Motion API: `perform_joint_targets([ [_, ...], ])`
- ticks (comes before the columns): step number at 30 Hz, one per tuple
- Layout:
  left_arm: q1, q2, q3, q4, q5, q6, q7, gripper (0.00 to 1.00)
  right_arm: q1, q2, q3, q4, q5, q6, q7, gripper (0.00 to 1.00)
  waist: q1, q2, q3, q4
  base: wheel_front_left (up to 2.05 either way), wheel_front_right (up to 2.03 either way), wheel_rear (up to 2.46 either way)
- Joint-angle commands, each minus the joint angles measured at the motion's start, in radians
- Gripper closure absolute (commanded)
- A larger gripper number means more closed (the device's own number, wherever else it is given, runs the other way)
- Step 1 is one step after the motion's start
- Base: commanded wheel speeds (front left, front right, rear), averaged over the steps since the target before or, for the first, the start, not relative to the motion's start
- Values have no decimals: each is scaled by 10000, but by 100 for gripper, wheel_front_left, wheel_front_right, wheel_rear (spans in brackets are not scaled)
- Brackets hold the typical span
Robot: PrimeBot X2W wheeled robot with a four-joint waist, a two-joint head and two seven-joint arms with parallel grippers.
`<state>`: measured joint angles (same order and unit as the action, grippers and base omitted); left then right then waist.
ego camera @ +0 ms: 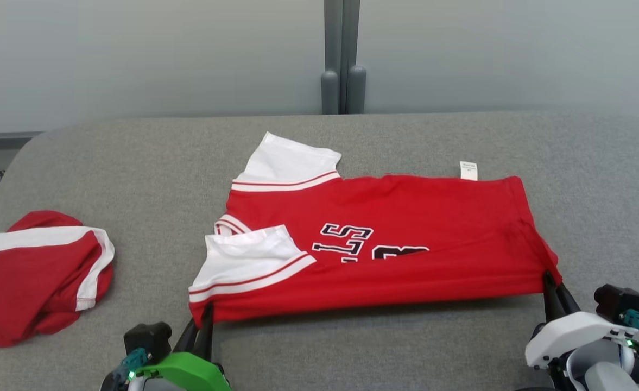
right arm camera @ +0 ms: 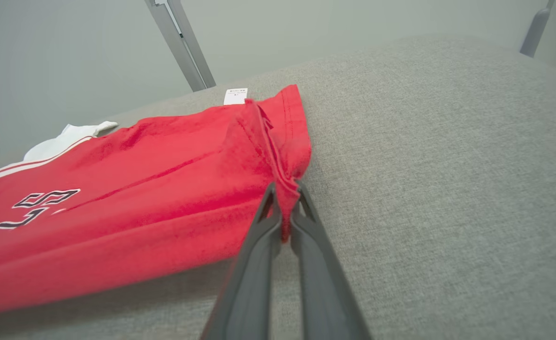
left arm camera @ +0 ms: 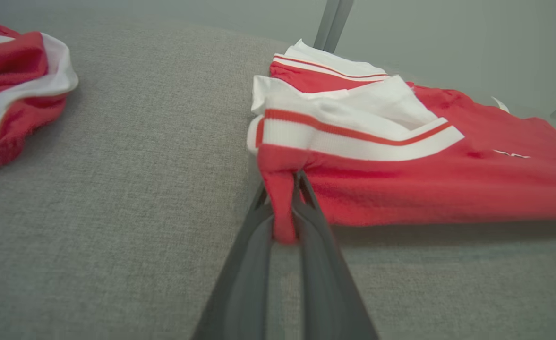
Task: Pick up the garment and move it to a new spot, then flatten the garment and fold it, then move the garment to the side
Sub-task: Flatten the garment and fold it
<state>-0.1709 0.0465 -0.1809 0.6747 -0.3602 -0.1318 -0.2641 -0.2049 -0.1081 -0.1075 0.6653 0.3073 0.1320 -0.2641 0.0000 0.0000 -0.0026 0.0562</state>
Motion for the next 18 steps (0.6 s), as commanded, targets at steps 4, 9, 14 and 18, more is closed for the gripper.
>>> perform_joint_targets([
  [4, 454, 80, 29, 314, -88, 25, 3, 100, 617, -14, 54, -93, 191, -26, -4, 100, 0, 0, -665, -99, 0, 0, 0],
  [9, 894, 105, 58, 554, -28, 24, 3, 100, 1245, -59, 143, -147, 305, -26, -4, 100, 0, 0, -794, -95, 0, 0, 0],
  [14, 1330, 163, 138, 641, 31, 25, 3, 100, 1874, -31, 220, -392, 407, -26, -6, 100, 0, 0, -843, -51, 0, 0, 0],
  [18, 1587, 189, 173, 709, 84, 24, 3, 100, 2325, -65, 381, -518, 440, -26, -6, 100, 0, 0, -837, 0, 0, 0, 0],
])
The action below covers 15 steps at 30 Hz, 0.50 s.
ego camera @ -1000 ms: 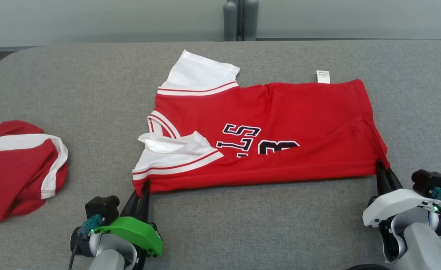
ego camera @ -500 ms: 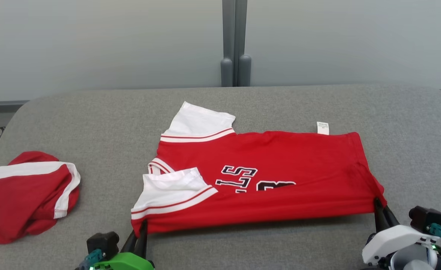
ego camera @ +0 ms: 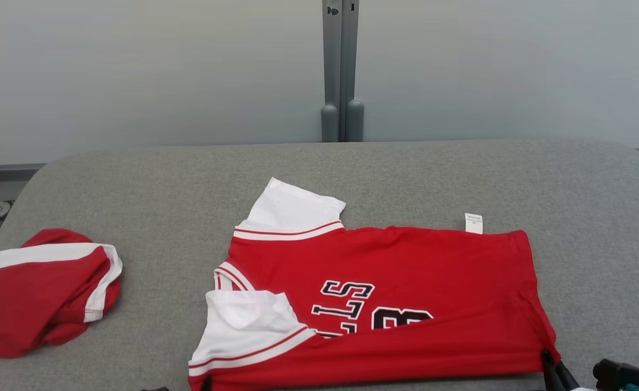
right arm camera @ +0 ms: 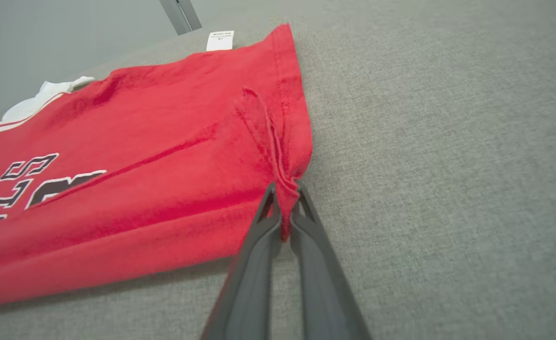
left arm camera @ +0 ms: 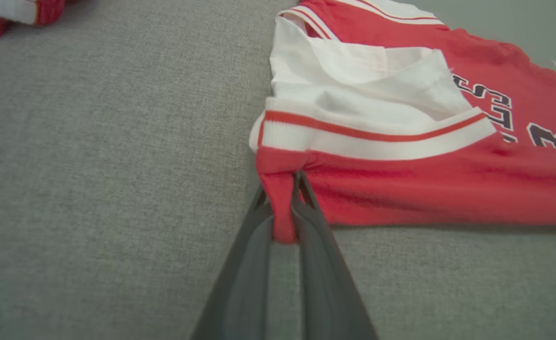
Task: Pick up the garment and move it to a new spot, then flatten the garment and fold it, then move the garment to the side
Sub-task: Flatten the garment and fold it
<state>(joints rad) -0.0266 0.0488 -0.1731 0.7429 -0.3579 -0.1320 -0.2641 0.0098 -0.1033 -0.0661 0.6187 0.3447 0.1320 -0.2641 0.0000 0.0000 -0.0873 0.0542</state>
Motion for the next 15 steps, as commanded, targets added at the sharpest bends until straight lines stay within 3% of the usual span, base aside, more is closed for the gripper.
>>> perform_joint_targets([
  [1, 167, 173, 96, 42, 77, 26, 3, 100, 269, -119, -18, -44, 85, -26, -6, 100, 0, 0, 15, 32, 0, 0, 0],
  [2, 180, 180, 99, 72, 94, 26, 3, 100, 319, -148, -27, -39, 96, -26, -6, 100, 0, 0, 25, 43, 0, 0, 0],
  [3, 183, 177, 106, 116, 102, 26, 3, 63, 352, -188, -67, 13, 50, -27, -6, 100, 0, 0, 36, 50, 0, 0, 0],
  [4, 159, 176, 84, 146, 130, 26, 3, 10, 375, -207, -55, 132, -36, -28, -6, 19, 0, 0, 46, 56, 0, 0, 0],
  [5, 131, 171, 37, 177, 151, 26, 3, 0, 331, -220, -96, 153, -99, -26, -6, 0, 0, 0, 63, 55, 0, 0, 0],
  [15, 67, 141, 650, -1134, 793, 154, 3, 0, -291, -234, -1302, -429, -884, -20, -4, 0, 0, 0, 420, 148, 0, 0, 0],
])
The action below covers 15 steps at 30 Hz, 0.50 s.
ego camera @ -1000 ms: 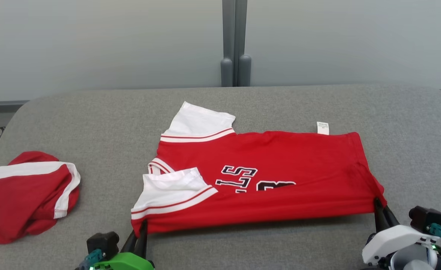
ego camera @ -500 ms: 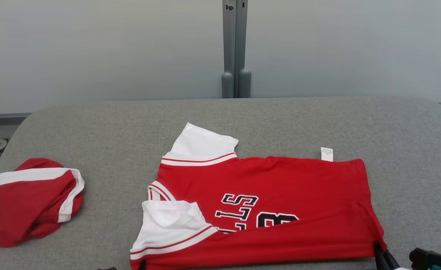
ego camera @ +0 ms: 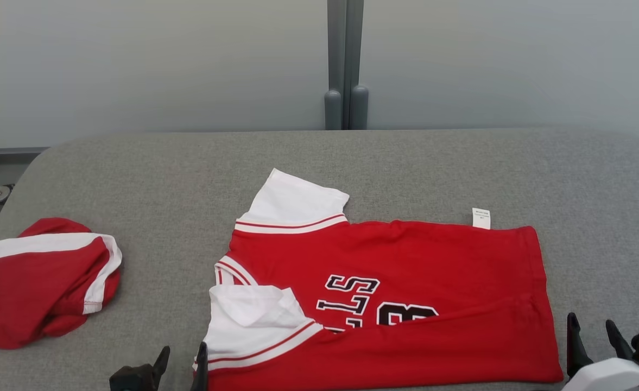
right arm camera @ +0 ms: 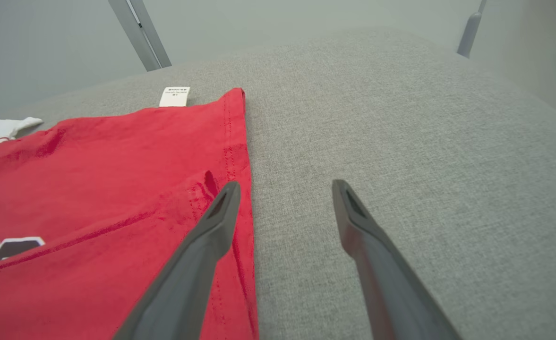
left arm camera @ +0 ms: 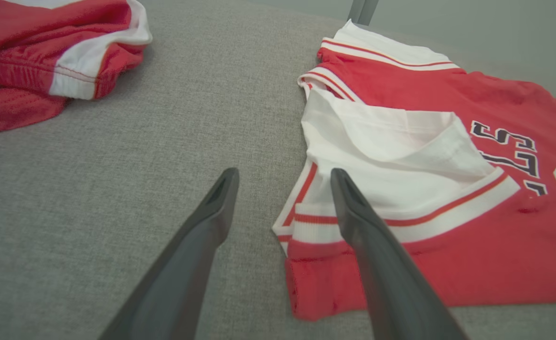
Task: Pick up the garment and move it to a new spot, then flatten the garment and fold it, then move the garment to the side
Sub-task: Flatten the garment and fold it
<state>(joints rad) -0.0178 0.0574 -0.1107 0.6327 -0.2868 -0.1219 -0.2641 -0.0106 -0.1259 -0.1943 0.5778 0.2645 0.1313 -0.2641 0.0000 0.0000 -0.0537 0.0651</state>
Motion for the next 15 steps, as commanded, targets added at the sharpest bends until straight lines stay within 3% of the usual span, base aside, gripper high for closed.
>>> perform_joint_targets([
  [1, -113, 50, 84, -128, 179, 61, 3, 0, -208, 11, -37, -82, -135, -12, -4, 0, 0, 0, 147, 51, 0, 0, 0],
  [8, -1591, 42, 171, -99, 588, -22, 3, 0, -1566, -24, 416, -93, -535, -12, -6, 0, 0, 0, 944, -12, 0, 0, 0],
  [15, -4012, 195, -363, 636, 763, -92, 3, 0, -3664, -357, 993, 783, -732, -12, -4, 0, 0, 0, 2344, -121, 0, 0, 0],
])
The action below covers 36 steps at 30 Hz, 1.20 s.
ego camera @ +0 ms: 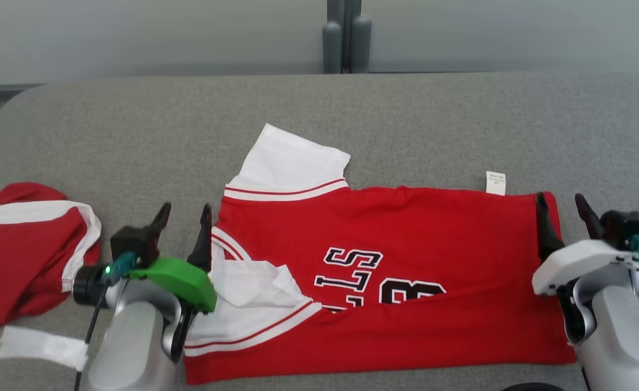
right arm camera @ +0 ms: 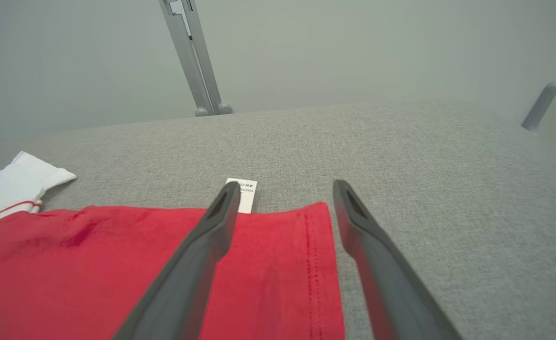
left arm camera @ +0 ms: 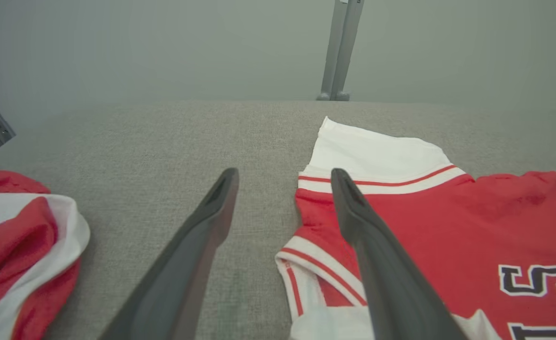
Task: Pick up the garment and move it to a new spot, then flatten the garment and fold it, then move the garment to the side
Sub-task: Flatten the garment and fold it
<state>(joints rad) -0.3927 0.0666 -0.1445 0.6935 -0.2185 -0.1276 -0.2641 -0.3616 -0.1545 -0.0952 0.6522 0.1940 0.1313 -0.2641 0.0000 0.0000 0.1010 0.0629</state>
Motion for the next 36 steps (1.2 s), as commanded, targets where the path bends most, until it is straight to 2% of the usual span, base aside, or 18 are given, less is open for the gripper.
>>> perform_joint_targets([
  [1, -591, 67, -183, 187, 9, -39, 3, 0, -434, -147, -21, 217, -66, -12, -4, 0, 0, 0, 938, -109, 0, 0, 0],
  [11, -3106, 295, -1957, 1606, -1103, -40, 3, 0, -2059, -165, -313, 1745, -424, -12, -4, 0, 0, 0, 2020, -279, 0, 0, 0],
  [18, -4416, 380, -2959, 2298, -1668, -40, 3, 0, -2671, -54, -328, 2226, -318, -12, -4, 0, 0, 0, 2630, -391, 0, 0, 0],
  [19, -4553, 396, -3086, 2391, -1743, -40, 3, 0, -2739, -30, -272, 2280, -313, -12, -4, 15, 0, 0, 2701, -409, 0, 0, 0],
  [20, -4692, 409, -3191, 2469, -1833, -40, 2, 0, -2803, -9, -205, 2328, -291, -12, -1, 53, 0, 0, 2776, -425, 0, 0, 0],
  [21, -4829, 426, -3287, 2583, -1910, -41, 3, 0, -2846, 34, -116, 2380, -245, -12, 0, 72, 0, 0, 2842, -439, 0, 0, 0],
  [22, -4938, 422, -3393, 2713, -2002, -41, 3, 0, -2883, 61, -36, 2398, -195, -12, 10, 97, 0, 0, 2904, -462, 0, 0, 0],
  [23, -5079, 422, -3481, 2790, -2067, -41, 3, 0, -2911, 72, 49, 2359, -151, -9, 10, 100, 0, 0, 2963, -480, 0, 0, 0],
  [29, -5908, 618, -3835, 3515, -2618, -41, 24, 0, -2928, 106, 642, 1957, 171, -11, 13, 100, 0, 0, 3238, -682, 0, 0, 0],
  [36, -6761, 831, -4424, 4254, -3295, -42, 874, 0, -2808, 197, 1359, 1425, 559, -6, 13, 100, 0, 0, 3490, -1069, 0, 0, 0],
])
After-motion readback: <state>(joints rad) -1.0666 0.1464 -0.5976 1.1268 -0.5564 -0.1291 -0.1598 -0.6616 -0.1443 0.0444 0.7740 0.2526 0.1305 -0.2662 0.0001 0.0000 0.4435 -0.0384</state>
